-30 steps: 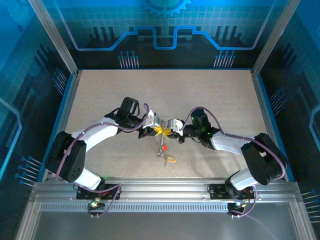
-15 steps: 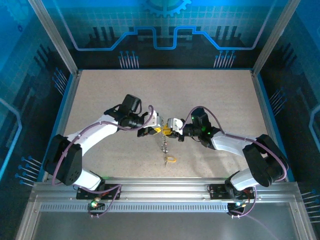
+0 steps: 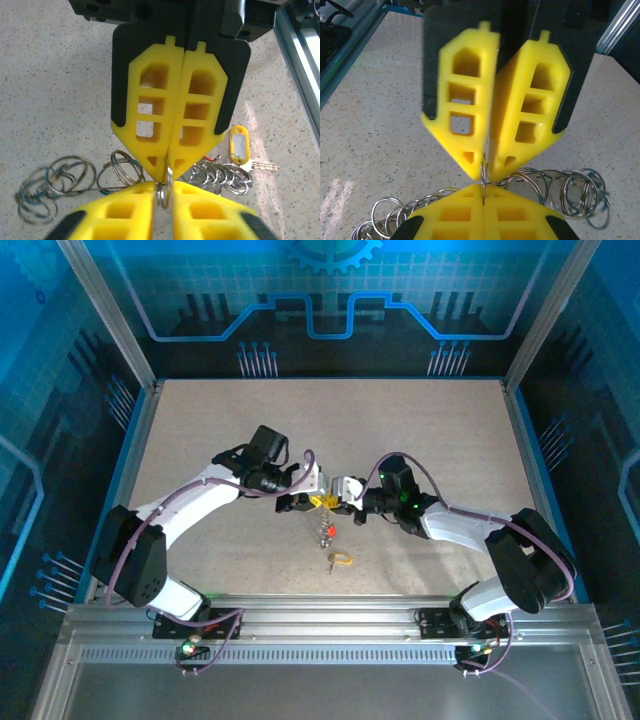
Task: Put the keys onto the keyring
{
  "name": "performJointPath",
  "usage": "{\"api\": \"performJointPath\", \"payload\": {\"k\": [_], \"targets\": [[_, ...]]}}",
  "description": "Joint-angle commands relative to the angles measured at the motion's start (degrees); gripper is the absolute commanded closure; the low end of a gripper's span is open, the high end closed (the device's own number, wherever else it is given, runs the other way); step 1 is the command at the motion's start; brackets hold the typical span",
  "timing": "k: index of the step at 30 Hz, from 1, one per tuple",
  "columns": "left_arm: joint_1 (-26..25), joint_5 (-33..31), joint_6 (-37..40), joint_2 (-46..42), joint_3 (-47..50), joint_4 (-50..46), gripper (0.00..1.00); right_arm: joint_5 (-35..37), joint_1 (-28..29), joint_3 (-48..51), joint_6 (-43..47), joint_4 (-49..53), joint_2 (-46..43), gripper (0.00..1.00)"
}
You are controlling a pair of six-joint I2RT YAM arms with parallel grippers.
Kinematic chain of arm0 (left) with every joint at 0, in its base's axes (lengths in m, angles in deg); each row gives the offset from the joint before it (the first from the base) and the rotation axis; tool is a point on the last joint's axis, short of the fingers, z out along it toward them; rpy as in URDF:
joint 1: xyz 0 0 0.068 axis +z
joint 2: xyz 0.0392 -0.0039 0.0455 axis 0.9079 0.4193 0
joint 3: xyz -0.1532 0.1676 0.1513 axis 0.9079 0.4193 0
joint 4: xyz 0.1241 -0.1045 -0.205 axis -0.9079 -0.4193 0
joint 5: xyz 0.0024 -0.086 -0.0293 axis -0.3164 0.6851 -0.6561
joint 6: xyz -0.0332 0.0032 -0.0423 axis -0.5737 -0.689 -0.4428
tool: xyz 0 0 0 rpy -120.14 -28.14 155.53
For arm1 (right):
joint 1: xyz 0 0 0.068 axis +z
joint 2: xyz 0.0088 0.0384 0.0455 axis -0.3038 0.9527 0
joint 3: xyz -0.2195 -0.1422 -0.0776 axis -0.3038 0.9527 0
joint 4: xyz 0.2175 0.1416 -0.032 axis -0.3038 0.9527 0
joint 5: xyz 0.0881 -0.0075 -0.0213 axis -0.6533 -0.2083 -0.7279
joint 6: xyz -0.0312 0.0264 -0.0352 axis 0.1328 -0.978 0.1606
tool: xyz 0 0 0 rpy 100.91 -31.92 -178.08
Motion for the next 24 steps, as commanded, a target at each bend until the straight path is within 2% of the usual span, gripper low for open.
{"api": "performJointPath", "payload": {"k": [1, 7, 10, 14, 17, 18, 24], "targets": [[-0.72, 2.69, 0.86, -0.51, 0.07, -1.38, 0.77, -1.06, 0.60, -0.16, -1.00, -4.51, -0.26, 1.00], [0.92, 5.77, 0.08, -4.95, 5.48, 2.59, 0.76, -3.42, 0.04, 1.63, -3.74, -9.55, -2.11, 1.00], [1.30, 6.06, -1.03, -5.62, 6.66, 4.91, 0.82, -4.35, -0.31, 2.06, -3.85, -10.45, -2.58, 1.00], [1.49, 6.27, -1.46, -5.44, 5.96, 5.88, 0.96, -4.56, -0.27, 1.58, -1.97, -7.88, -2.49, 1.00], [1.47, 5.90, -1.51, -5.53, 5.20, 6.15, 1.00, -3.16, 0.11, 0.98, -0.79, -5.48, -2.66, 0.99], [1.47, 5.53, -1.55, -5.55, 4.75, 5.92, 1.00, -2.31, 0.23, 0.58, -0.38, -4.08, -2.75, 0.94], [0.05, 0.18, 0.43, -4.19, 0.07, -1.94, 1.00, 0.94, 0.87, -0.28, -0.85, -1.76, -2.93, 0.82]]}}
